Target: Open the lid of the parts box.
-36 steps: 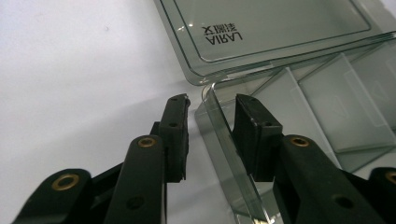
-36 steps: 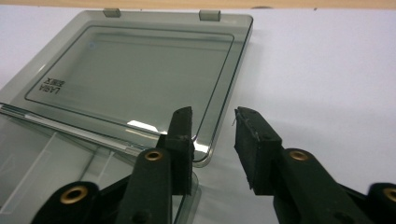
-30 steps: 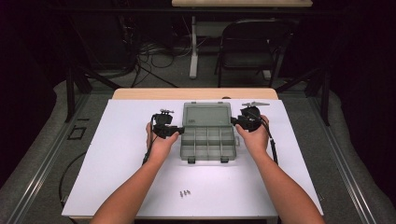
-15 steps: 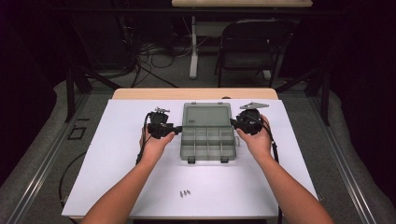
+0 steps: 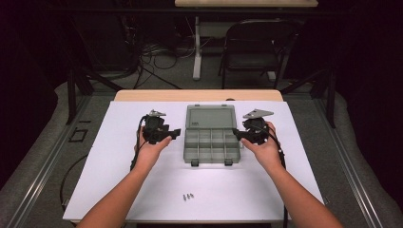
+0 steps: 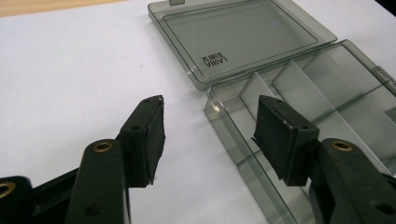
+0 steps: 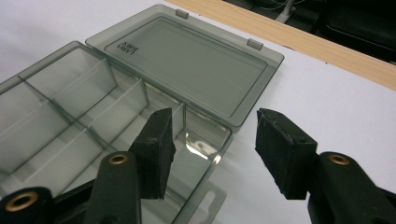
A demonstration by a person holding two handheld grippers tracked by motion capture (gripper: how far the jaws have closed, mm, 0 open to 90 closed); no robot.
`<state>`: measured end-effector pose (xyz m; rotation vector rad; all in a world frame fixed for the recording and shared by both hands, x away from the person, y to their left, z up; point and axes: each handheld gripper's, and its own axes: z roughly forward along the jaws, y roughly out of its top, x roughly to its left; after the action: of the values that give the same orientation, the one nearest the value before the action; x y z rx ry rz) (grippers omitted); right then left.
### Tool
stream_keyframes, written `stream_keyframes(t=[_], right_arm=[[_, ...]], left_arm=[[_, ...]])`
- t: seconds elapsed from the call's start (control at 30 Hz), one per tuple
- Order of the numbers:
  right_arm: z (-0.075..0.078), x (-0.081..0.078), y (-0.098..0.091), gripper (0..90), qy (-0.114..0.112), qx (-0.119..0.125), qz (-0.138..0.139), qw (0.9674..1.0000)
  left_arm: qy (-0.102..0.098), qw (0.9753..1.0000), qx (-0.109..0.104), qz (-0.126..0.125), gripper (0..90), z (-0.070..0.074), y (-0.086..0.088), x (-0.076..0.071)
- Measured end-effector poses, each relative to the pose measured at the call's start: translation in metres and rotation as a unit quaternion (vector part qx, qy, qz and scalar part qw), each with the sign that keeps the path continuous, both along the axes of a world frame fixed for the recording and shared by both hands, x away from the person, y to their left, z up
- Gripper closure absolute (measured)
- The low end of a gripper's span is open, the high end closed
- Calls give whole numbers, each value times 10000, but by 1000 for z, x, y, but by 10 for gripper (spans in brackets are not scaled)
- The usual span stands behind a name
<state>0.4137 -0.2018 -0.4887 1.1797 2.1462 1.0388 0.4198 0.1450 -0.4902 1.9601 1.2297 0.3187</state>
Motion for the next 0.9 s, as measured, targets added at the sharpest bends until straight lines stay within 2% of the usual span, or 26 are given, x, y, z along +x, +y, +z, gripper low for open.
stream_keyframes(t=[0.1, 0.17, 0.23, 0.33, 0.47, 0.57, 0.73, 0.9], right_arm=[[-1, -9, -1, 462, 6, -18, 35, 10000], [-2, -14, -1, 437, -12, -149, -61, 9999], [-1, -19, -3, 380, -115, -149, -61, 9998], [1, -24, -5, 314, -130, -154, -131, 9997], [2, -33, -9, 294, -164, -97, -114, 9998], [3, -42, -14, 294, -193, -6, -128, 9997], [1, -56, -22, 304, -305, 26, -136, 9994], [-4, -71, -29, 311, -352, 55, -194, 9992]], left_arm=[[6, 10000, 20, -47, 412, 3, 5, -6], [-40, 10000, 39, -50, 385, 4, 7, -10], [-87, 9999, 10, -62, 350, 4, 10, -13], [-132, 9999, 72, -82, 304, 4, 13, -20], [-227, 9997, 90, -88, 274, 2, 21, -30], [-270, 9996, 20, -80, 275, -1, 29, -38], [-333, 9994, 76, 23, 282, -4, 42, -54], [-433, 9990, 76, 18, 295, -4, 56, -69]])
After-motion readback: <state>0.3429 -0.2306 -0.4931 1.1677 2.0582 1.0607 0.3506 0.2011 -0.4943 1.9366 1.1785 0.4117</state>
